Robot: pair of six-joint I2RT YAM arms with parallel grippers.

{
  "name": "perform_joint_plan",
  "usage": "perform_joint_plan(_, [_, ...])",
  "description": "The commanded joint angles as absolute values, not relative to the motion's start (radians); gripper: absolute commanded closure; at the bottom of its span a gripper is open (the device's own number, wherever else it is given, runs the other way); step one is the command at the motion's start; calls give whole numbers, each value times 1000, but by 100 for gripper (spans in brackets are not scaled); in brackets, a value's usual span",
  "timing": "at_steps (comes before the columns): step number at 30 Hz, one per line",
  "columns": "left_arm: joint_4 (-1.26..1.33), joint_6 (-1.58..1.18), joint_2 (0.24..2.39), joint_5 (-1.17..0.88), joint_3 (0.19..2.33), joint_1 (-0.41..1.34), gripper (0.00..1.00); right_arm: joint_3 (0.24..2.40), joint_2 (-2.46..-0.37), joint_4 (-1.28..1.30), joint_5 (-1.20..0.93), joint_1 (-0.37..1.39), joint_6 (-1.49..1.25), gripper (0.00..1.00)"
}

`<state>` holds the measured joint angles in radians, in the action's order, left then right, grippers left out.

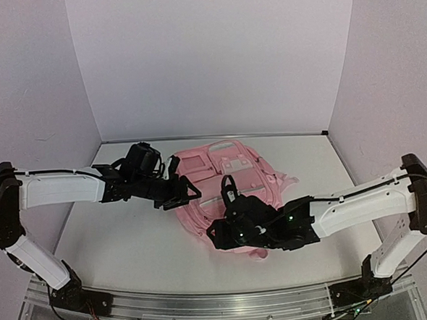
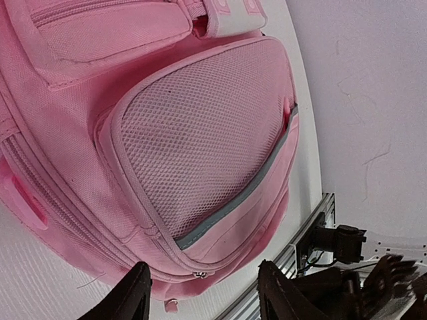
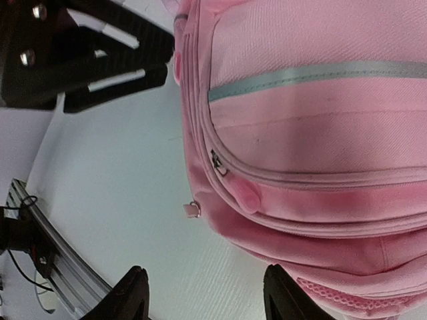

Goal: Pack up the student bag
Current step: Zip the student bag at the center of the board.

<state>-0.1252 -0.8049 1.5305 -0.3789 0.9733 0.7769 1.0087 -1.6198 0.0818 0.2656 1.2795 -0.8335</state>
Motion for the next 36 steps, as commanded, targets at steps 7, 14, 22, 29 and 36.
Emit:
perform_joint_plan(7, [-60, -827, 1584, -393, 983, 775, 48, 1149, -1751, 175, 381, 1289, -808, 51])
perform_joint_plan(14, [-66, -829, 1617, -391, 1003, 773, 56, 1215, -1821, 225, 436, 1289, -829, 57])
perform_joint_plan(22, [-60, -825, 1639, -388, 1010, 771, 63, 1307, -1907, 271, 486, 1287, -863, 61])
perform_joint_plan(29, [-73, -811, 1658, -381, 1023, 768, 74, 1324, -1937, 304, 504, 1260, -922, 62])
perform_joint_plan(36, [-73, -795, 1666, -385, 1023, 764, 85, 1318, -1916, 317, 510, 1255, -923, 62])
